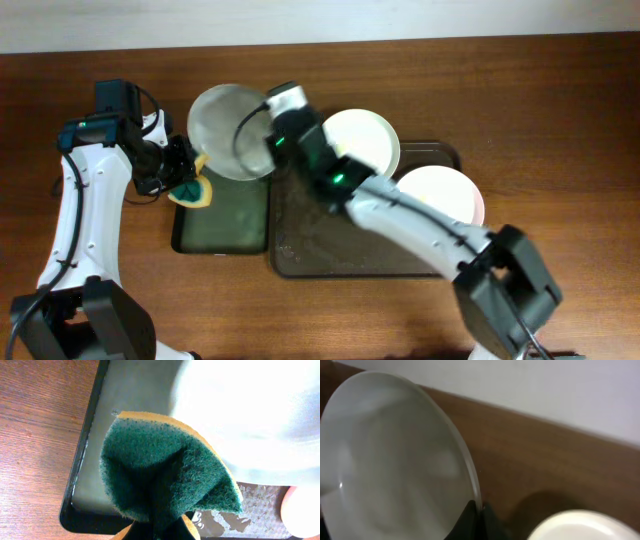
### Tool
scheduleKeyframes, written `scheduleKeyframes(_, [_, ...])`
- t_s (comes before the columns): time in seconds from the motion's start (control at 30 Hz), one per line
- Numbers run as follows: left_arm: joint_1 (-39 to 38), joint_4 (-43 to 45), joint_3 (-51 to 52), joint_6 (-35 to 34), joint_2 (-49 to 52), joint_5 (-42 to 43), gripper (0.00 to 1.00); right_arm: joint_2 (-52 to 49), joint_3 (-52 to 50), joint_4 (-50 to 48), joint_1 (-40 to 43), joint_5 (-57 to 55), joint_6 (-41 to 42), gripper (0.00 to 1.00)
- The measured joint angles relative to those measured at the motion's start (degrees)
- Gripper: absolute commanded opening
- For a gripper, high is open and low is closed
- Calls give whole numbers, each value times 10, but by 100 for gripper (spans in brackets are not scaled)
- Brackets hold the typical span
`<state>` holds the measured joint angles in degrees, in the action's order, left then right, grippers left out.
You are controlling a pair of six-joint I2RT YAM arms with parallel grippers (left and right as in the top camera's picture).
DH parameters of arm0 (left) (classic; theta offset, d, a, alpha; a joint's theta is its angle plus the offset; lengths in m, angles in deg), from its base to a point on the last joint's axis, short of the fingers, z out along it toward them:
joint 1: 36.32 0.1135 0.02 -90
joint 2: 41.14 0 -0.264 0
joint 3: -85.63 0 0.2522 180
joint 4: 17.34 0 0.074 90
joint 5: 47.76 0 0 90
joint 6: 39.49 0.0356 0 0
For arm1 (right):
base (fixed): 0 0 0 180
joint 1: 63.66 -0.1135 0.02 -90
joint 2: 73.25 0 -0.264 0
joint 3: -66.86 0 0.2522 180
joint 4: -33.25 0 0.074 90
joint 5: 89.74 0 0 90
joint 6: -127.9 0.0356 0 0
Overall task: Clean dirty plates on tray and stack at the side
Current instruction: 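Lift the grey plate with the right gripper and place it right of tray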
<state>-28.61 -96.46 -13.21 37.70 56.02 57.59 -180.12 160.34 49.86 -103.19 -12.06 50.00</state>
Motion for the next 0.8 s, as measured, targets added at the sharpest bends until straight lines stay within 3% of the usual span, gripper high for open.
scheduleKeyframes(0.13, [0, 1, 0, 0, 0, 0, 0, 48, 0, 99, 134, 151, 55, 4])
scheduleKeyframes(0.2, [0, 4, 0, 0, 0, -1, 0, 89, 2, 179, 238, 205, 70, 4])
scheduleKeyframes(0.33, [0, 5, 0, 0, 0, -4, 0, 152, 7, 334, 480, 253, 74, 4])
scheduleKeyframes(0.47, [0, 5, 0, 0, 0, -5, 0, 138, 9, 410, 671, 267, 63, 4])
scheduleKeyframes(0.63, [0, 5, 0, 0, 0, -4, 0, 81, 9, 422, 784, 270, 45, 4])
scheduleKeyframes(0.8, [0, 5, 0, 0, 0, -4, 0, 7, 9, 422, 792, 270, 14, 4])
